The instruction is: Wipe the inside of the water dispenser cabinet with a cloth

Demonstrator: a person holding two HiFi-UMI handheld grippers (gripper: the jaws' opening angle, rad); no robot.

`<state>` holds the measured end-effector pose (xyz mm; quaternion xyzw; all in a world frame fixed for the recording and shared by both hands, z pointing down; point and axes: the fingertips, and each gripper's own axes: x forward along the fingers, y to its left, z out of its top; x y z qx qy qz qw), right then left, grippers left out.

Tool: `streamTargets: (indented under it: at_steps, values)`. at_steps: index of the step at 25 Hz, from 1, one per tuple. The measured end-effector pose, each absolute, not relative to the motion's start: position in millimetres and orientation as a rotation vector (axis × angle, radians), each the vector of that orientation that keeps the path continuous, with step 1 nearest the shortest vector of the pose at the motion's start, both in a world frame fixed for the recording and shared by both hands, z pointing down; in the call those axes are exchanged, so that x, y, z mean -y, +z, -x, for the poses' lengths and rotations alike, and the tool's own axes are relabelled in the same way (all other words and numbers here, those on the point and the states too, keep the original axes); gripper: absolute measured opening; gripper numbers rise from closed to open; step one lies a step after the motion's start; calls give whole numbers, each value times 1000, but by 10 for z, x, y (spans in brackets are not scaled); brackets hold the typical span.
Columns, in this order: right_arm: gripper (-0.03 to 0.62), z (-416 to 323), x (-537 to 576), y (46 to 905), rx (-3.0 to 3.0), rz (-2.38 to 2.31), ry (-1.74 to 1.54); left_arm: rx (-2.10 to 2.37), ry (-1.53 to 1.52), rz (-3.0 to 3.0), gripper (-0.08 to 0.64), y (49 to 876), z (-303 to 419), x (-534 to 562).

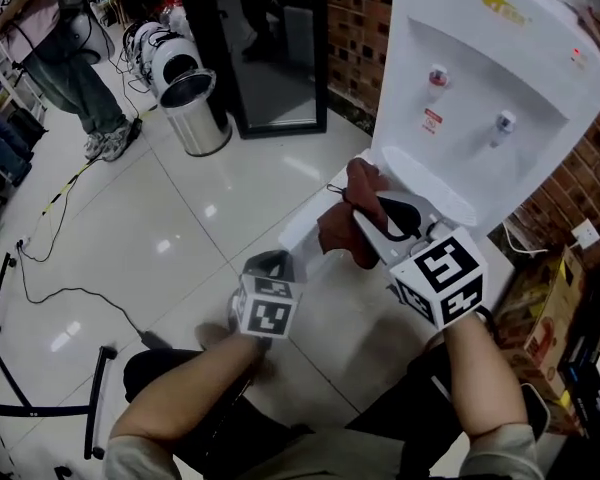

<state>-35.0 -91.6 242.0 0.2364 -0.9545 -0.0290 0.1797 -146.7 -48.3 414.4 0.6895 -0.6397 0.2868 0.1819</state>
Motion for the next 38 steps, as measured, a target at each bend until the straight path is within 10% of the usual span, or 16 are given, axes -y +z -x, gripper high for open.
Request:
streamTargets:
  at_steps: [20, 38]
  values:
    - [95, 1017, 970, 2456, 2712, -665, -55, 1605, 876, -2188, 213, 3918, 1484, 600]
    - [95, 1840, 851, 3019, 2643, -357, 49, 1758, 780, -2078, 198, 4149, 1734, 829]
